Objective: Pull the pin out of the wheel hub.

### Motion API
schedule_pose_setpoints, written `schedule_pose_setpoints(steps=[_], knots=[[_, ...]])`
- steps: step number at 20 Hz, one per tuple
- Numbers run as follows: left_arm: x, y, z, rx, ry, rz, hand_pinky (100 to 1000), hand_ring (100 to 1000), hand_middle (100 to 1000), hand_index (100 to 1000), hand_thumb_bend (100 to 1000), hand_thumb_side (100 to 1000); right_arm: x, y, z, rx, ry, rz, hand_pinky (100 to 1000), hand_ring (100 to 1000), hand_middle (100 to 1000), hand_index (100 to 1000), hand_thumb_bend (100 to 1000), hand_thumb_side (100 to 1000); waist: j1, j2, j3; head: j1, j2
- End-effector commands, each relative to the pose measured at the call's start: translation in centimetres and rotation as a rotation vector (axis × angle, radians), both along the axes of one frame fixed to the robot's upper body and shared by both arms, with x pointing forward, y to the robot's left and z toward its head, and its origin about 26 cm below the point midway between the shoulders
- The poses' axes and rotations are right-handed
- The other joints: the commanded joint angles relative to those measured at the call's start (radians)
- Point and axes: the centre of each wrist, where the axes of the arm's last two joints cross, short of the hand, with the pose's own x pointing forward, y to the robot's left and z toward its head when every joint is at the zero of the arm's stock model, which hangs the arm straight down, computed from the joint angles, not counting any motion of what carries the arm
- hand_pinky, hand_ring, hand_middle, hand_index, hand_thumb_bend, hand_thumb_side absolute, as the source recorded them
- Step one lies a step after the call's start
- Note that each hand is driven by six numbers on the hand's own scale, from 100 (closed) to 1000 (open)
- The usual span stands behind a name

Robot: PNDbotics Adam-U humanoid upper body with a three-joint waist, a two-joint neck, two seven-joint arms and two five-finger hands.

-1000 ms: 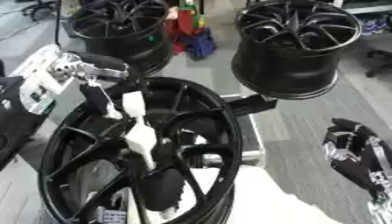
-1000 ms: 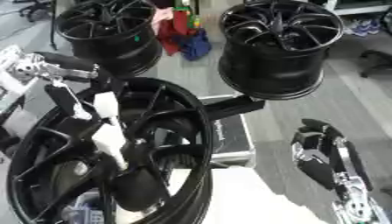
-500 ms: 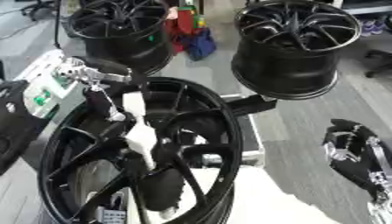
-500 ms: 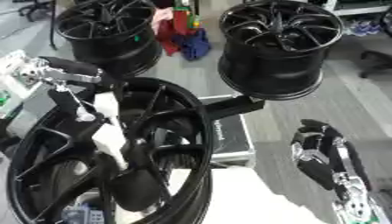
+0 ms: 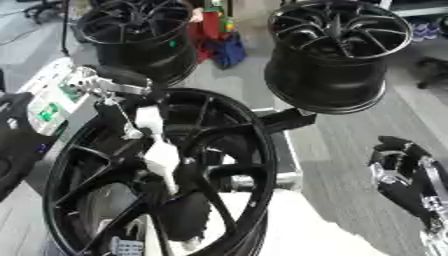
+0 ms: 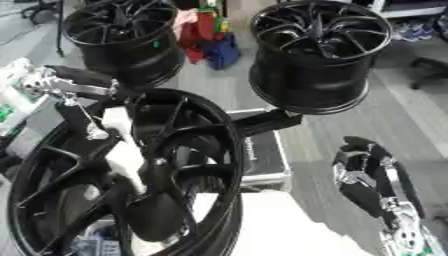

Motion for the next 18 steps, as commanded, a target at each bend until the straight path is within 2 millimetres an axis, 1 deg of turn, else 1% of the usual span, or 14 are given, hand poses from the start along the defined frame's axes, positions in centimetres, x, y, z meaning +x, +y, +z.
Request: schedule_pose_setpoints(steps=[1, 4, 6, 8, 10, 12, 14, 16, 18], knots=[[-0.1, 0.5, 2.3, 0.052, -0.018, -0.094, 540, 437, 481, 651, 100, 104, 0.2, -0.3, 0.5, -0.013, -0.014, 0.005, 613, 575, 641, 772, 100, 167, -0.003, -0.011, 0.001, -0.002, -0.004], [-0.2, 0.1, 3.8, 0.035, -0.053, -0.113, 532, 426, 469, 641, 100, 116, 0.2, -0.3, 0.5, -0.012, -0.012, 0.006, 613, 575, 641, 772, 100, 167, -0.002, -0.013, 0.001, -0.001, -0.002], [-0.4, 0.0, 5.4, 0.020, -0.091, -0.121, 534, 423, 465, 638, 100, 123, 0.2, -0.4, 0.4, -0.013, -0.011, 0.006, 613, 575, 641, 773, 100, 168, -0.002, -0.015, 0.002, 0.001, 0.000], [-0.7, 0.4, 7.2, 0.003, -0.130, -0.115, 543, 423, 465, 640, 100, 132, 0.1, -0.4, 0.4, -0.014, -0.009, 0.004, 613, 575, 641, 772, 100, 168, 0.000, -0.017, 0.004, 0.002, 0.002], [-1.2, 1.3, 9.0, -0.012, -0.170, -0.098, 549, 423, 464, 640, 100, 139, 0.1, -0.5, 0.3, -0.014, -0.006, -0.002, 613, 575, 641, 773, 100, 169, 0.002, -0.019, 0.007, 0.001, 0.003], [-1.9, 2.7, 10.7, -0.021, -0.210, -0.065, 553, 424, 464, 641, 100, 145, 0.0, -0.6, 0.2, -0.014, -0.004, -0.008, 613, 575, 641, 773, 100, 169, 0.005, -0.020, 0.013, -0.002, 0.004], [-2.6, 4.7, 11.9, -0.030, -0.235, -0.016, 560, 426, 465, 644, 100, 150, 0.0, -0.7, 0.2, -0.014, -0.005, -0.013, 614, 575, 641, 773, 100, 170, 0.008, -0.021, 0.020, -0.008, 0.005], [-3.6, 7.1, 12.6, -0.035, -0.247, 0.048, 557, 426, 466, 647, 100, 150, 0.0, -0.8, 0.1, -0.013, -0.005, -0.020, 614, 575, 641, 773, 100, 170, 0.009, -0.022, 0.029, -0.014, 0.007], [-4.7, 10.2, 12.3, -0.043, -0.246, 0.137, 551, 426, 467, 648, 100, 143, 0.0, -0.9, 0.1, -0.012, -0.006, -0.030, 614, 575, 641, 773, 100, 171, 0.009, -0.020, 0.041, -0.020, 0.007]])
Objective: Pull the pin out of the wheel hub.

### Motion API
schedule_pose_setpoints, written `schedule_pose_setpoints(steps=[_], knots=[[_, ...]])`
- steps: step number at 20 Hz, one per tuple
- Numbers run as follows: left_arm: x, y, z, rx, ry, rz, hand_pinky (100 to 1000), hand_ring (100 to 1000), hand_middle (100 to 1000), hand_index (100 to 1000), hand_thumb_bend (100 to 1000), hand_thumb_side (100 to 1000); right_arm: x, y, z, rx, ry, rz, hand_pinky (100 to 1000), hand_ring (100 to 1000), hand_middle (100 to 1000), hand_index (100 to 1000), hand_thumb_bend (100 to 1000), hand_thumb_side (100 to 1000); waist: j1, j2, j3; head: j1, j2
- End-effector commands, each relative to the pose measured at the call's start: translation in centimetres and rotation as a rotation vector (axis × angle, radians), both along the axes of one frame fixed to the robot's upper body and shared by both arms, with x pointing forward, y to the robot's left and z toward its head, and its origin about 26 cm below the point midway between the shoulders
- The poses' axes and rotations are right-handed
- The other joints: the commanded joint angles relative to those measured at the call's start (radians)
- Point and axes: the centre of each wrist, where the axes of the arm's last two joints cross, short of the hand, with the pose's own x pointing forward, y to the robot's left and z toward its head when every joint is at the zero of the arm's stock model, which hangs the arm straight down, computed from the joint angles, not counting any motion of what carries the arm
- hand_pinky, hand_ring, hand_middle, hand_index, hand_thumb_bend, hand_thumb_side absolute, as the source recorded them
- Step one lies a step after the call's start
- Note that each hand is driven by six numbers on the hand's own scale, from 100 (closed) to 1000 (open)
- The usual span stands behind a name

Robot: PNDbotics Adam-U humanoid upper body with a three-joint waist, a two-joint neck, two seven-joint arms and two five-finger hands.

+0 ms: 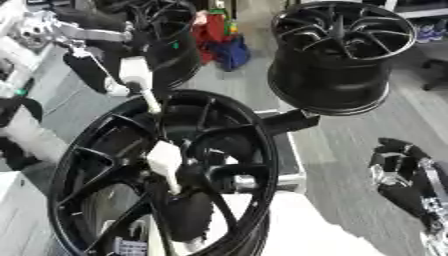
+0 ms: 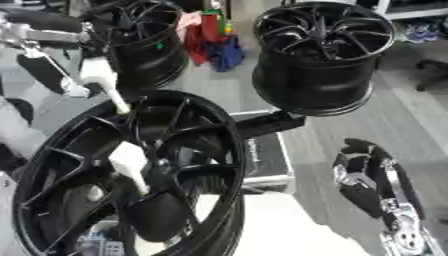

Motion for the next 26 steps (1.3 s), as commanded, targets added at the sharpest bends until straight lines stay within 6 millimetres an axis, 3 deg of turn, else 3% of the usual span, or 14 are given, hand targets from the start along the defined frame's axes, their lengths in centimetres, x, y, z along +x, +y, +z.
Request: schedule_pose_setpoints(steps=[1, 4, 7, 9, 11, 17, 20, 21, 26], knots=[[-2.2, 5.2, 2.0, 0.034, -0.028, 0.106, 551, 427, 468, 649, 100, 141, 0.1, -0.6, 0.5, -0.011, -0.020, -0.019, 614, 575, 641, 773, 100, 171, -0.004, -0.009, 0.012, -0.011, 0.002], [-3.8, 10.1, -0.5, 0.020, 0.025, 0.277, 557, 437, 478, 660, 100, 125, 0.2, -0.7, 0.6, -0.009, -0.024, -0.028, 614, 575, 642, 773, 100, 171, -0.007, -0.005, 0.026, -0.017, -0.001], [-4.7, 14.3, -4.8, -0.026, 0.116, 0.449, 580, 475, 513, 692, 137, 105, 0.2, -0.7, 0.6, -0.005, -0.028, -0.032, 614, 575, 642, 773, 100, 172, -0.012, -0.002, 0.037, -0.019, -0.001], [-5.3, 16.5, -7.8, -0.061, 0.177, 0.550, 677, 615, 669, 807, 319, 158, 0.2, -0.6, 0.6, -0.001, -0.028, -0.033, 615, 575, 642, 773, 100, 173, -0.016, -0.001, 0.041, -0.022, 0.000], [-5.8, 18.0, -10.2, -0.066, 0.195, 0.646, 791, 745, 815, 902, 544, 288, 0.2, -0.5, 0.6, 0.002, -0.028, -0.031, 615, 575, 642, 773, 100, 173, -0.022, 0.000, 0.043, -0.022, 0.001], [-7.2, 20.5, -15.0, -0.174, 0.101, 0.852, 861, 826, 911, 944, 723, 408, 0.1, -0.4, 0.6, 0.010, -0.029, -0.036, 616, 575, 642, 774, 100, 173, -0.040, 0.004, 0.044, -0.023, 0.000], [-7.8, 20.7, -16.1, -0.308, -0.007, 0.910, 790, 763, 843, 915, 693, 441, 0.1, -0.4, 0.7, 0.014, -0.032, -0.042, 616, 575, 642, 774, 100, 173, -0.045, 0.006, 0.044, -0.023, -0.002], [-7.9, 20.5, -16.2, -0.376, -0.056, 0.915, 730, 713, 789, 877, 637, 442, 0.1, -0.4, 0.6, 0.016, -0.033, -0.042, 616, 575, 642, 774, 100, 173, -0.046, 0.007, 0.045, -0.024, -0.004], [-8.8, 17.5, -16.7, -0.787, -0.249, 0.868, 629, 624, 699, 791, 514, 379, 0.2, -0.2, 0.7, 0.024, -0.037, -0.040, 617, 575, 642, 774, 100, 175, -0.052, 0.013, 0.049, -0.026, -0.006]])
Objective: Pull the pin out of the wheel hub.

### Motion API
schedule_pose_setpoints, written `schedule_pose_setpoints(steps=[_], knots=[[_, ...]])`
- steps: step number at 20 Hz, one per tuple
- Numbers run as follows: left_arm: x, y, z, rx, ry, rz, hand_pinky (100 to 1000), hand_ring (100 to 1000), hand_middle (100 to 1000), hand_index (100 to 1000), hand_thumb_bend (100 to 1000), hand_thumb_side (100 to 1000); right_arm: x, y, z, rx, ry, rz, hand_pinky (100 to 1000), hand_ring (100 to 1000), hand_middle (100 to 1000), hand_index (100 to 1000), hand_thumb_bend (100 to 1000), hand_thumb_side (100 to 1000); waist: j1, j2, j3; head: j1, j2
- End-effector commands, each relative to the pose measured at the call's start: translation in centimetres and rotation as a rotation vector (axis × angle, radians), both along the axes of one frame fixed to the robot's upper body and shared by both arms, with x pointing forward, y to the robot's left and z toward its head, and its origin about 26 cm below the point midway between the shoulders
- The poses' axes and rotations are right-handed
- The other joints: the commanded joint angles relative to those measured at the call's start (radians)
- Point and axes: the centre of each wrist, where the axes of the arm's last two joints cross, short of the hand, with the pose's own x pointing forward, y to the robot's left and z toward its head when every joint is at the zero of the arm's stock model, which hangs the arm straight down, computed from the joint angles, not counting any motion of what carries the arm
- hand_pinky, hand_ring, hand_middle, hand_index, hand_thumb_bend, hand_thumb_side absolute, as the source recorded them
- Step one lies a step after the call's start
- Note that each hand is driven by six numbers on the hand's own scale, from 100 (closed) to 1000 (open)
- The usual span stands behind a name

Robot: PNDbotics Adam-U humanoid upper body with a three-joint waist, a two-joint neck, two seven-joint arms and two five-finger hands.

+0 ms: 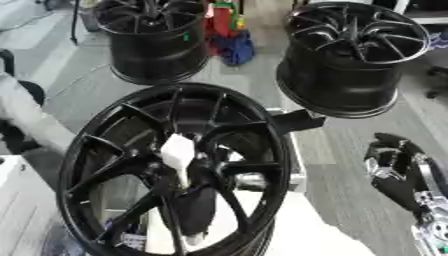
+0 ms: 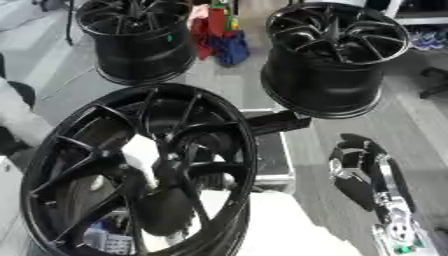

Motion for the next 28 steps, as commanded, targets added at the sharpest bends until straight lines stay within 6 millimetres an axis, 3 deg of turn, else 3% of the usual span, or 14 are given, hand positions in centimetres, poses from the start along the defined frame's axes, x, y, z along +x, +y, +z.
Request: schedule_pose_setpoints(steps=[1, 6, 12, 22, 28], knots=[[-0.4, -1.7, 1.7, -0.161, -0.251, 0.031, 606, 607, 670, 765, 506, 347, 0.2, 0.0, 0.9, 0.003, -0.034, 0.003, 617, 575, 642, 774, 100, 175, -0.002, -0.004, 0.002, -0.005, -0.011], [-1.5, -6.5, 0.7, -0.482, -0.494, 0.084, 591, 599, 649, 746, 494, 306, 0.4, 0.3, 1.0, 0.016, -0.043, 0.009, 618, 575, 642, 775, 100, 176, -0.013, 0.001, 0.004, -0.004, -0.015], [-1.9, -10.6, -0.2, -0.679, -0.578, 0.118, 580, 586, 626, 733, 470, 252, 0.4, 0.5, 1.0, 0.027, -0.046, 0.011, 619, 575, 642, 775, 100, 177, -0.024, 0.003, 0.010, 0.010, -0.012], [-2.0, -12.7, -3.3, -0.786, -0.535, 0.206, 576, 580, 618, 727, 450, 214, 0.5, 0.8, 1.0, 0.036, -0.046, 0.020, 621, 575, 640, 776, 100, 180, -0.027, 0.003, 0.009, 0.003, -0.013], [-2.1, -13.1, -3.7, -0.792, -0.508, 0.192, 574, 572, 610, 726, 444, 216, 0.6, 0.9, 1.1, 0.036, -0.050, 0.025, 621, 575, 639, 776, 100, 186, -0.026, 0.004, 0.010, 0.005, -0.008]])
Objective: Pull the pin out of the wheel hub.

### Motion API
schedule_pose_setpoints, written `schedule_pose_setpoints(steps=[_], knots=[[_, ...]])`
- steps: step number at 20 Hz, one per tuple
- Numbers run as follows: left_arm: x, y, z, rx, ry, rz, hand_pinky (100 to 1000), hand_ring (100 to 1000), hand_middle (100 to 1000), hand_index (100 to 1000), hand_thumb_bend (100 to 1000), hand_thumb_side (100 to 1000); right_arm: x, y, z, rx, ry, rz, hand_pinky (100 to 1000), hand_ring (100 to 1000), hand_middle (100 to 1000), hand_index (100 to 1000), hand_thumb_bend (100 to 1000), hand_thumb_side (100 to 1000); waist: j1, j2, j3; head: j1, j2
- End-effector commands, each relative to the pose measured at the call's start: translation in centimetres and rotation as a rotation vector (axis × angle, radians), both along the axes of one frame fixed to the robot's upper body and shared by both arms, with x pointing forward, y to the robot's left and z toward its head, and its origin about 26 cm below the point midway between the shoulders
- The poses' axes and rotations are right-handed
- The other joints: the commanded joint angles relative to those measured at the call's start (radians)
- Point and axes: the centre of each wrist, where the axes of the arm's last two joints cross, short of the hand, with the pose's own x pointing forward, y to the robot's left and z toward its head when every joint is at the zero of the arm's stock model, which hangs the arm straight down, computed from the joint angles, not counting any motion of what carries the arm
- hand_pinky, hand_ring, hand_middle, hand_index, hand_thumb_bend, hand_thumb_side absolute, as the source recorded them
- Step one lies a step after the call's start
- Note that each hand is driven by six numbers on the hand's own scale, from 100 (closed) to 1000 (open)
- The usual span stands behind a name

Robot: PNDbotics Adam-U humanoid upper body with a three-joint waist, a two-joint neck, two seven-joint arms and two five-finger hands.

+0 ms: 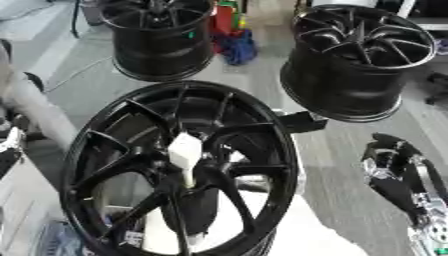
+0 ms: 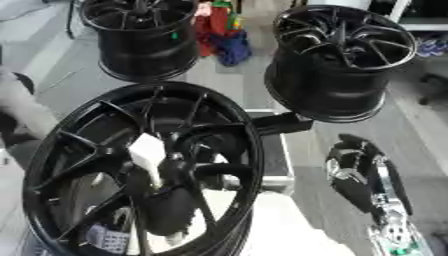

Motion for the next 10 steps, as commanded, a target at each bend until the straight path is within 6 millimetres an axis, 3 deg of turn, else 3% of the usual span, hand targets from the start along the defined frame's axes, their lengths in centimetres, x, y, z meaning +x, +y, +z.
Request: schedule_pose_setpoints(steps=[1, 10], knots=[[0.09, -0.01, 0.56, 0.017, -0.012, -0.012, 574, 572, 610, 726, 443, 216, 0.27, 0.03, 0.91, 0.000, -0.033, 0.013, 622, 575, 639, 776, 100, 187, 0.002, -0.005, -0.001, -0.001, -0.001], [0.02, -0.29, 0.53, 0.021, -0.010, -0.018, 574, 571, 609, 724, 440, 213, 0.30, 0.01, 1.02, -0.002, -0.036, 0.011, 622, 575, 638, 776, 100, 190, 0.001, -0.003, 0.001, 0.001, -0.004]])
